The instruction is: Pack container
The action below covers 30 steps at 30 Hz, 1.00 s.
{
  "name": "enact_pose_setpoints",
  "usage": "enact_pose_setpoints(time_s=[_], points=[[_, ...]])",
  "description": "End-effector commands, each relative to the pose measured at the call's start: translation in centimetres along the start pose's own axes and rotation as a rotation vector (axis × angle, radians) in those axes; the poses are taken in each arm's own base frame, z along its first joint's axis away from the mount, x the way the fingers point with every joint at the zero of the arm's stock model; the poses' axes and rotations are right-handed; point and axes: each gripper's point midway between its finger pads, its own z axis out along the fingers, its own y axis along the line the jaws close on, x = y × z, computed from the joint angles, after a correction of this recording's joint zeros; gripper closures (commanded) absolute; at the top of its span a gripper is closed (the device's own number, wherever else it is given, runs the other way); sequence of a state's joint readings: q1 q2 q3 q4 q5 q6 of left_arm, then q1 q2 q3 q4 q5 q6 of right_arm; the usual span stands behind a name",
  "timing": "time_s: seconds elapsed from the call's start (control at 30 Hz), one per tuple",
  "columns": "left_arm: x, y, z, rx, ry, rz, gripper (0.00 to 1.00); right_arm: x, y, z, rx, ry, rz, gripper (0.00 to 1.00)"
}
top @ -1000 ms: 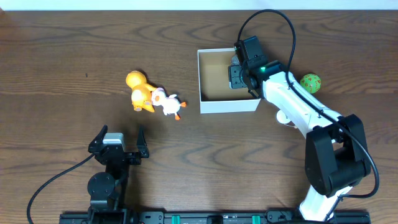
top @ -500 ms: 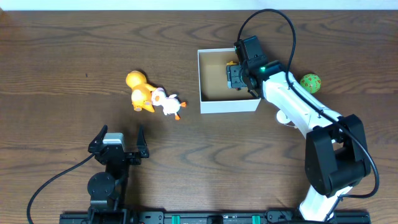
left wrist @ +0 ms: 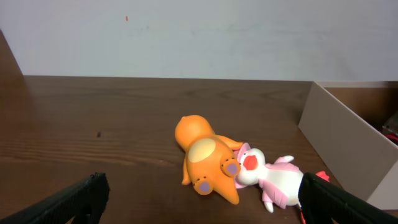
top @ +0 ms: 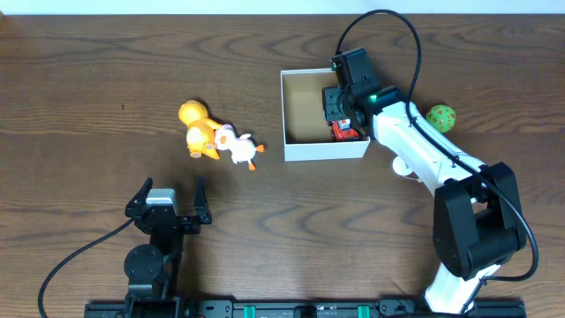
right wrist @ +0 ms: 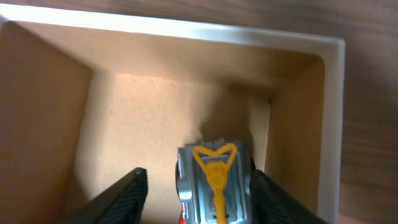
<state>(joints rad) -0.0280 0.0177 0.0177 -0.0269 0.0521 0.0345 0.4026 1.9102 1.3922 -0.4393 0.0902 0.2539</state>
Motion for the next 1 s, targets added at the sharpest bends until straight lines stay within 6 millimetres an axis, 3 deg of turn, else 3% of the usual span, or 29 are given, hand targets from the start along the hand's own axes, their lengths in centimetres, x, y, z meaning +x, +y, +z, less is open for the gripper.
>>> enact_pose_setpoints(time_s=[0.0,0.23,0.53,0.7,0.97], points=[[1.6,0.3,0.1,-0.017,0.054,0.014,0.02,-0.3,1.0,-0.1,-0.024,-0.014,-0.075,0.46],[1.6,0.3,0.1,-0.017,0.054,0.014,0.02,0.9,4.2,-0.5,-0.139,0.008,-0.329,0.48],[1.6,0.3,0.1,-0.017,0.054,0.014,0.02,2.8,8.5,-1.2,-0.227,-0.002,-0.679,0.79],[1.6,0.3,0.1,-0.017,0.054,0.014,0.02,3.4,8.0,-0.7,-0.200,0.019,-0.746,0.91],[1.6,0.3,0.1,-0.017,0.054,0.014,0.02,4.5,6.6,1.4,-0.140,0.073,-0.769,0.92]])
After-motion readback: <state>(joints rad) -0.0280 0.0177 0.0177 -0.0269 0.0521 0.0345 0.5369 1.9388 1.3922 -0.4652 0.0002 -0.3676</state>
